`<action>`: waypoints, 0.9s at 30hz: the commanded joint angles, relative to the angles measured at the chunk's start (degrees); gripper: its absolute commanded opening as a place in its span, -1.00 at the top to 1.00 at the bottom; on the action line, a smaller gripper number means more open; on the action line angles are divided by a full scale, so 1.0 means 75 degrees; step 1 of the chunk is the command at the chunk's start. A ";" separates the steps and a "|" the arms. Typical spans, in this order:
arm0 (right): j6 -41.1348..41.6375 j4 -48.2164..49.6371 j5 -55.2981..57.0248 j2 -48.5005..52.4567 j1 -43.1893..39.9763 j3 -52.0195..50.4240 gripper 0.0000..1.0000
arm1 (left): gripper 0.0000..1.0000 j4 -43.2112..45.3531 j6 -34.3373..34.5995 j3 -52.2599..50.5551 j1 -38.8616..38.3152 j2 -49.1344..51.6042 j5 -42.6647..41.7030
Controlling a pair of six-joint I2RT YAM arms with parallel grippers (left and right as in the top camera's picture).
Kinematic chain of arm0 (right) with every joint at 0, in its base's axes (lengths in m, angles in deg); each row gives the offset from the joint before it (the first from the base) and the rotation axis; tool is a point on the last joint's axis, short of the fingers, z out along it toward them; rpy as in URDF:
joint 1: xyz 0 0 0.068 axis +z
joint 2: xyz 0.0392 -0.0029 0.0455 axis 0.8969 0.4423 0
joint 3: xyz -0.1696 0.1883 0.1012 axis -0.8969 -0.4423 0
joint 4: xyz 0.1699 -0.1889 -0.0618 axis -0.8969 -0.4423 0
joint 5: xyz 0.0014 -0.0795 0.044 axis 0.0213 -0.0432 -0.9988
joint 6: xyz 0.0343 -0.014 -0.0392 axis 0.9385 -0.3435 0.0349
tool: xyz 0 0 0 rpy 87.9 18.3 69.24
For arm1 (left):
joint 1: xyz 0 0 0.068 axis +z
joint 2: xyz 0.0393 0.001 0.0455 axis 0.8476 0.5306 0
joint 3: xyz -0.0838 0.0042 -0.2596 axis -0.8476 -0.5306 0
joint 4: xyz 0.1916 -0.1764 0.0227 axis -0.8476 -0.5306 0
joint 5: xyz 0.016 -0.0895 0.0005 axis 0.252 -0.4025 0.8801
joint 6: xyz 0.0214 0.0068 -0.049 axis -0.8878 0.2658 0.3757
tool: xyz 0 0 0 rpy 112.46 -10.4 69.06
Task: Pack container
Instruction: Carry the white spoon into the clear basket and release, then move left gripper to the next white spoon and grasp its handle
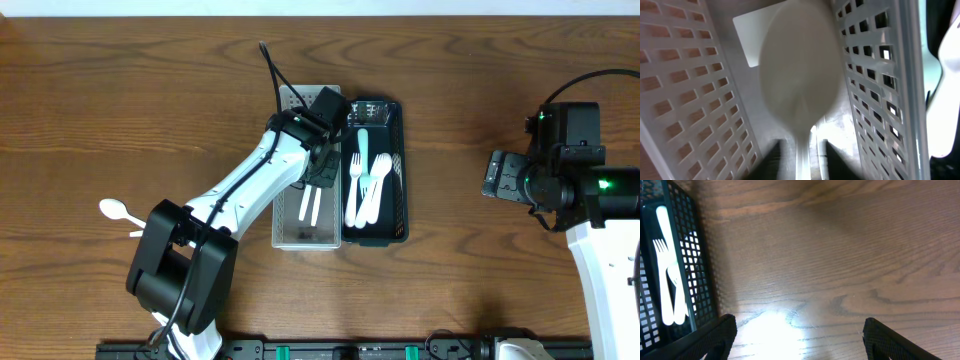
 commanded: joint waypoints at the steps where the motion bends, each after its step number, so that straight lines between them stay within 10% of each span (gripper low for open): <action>1: -0.0099 -0.0029 -0.0032 0.0015 -0.0122 -0.0023 -0.68 | 0.11 -0.0020 0.0105 -0.0023 0.0055 -0.0003 0.0125; 15: -0.0099 -0.0050 -0.0032 0.0015 -0.0122 -0.0023 -0.68 | -0.83 -0.0038 0.0437 0.0793 0.0376 -0.2084 0.1486; 27: -0.0102 -0.0035 -0.0166 0.0015 -0.0119 -0.0023 -0.68 | -0.96 -0.3261 0.8577 0.0632 0.3958 -0.3605 0.2043</action>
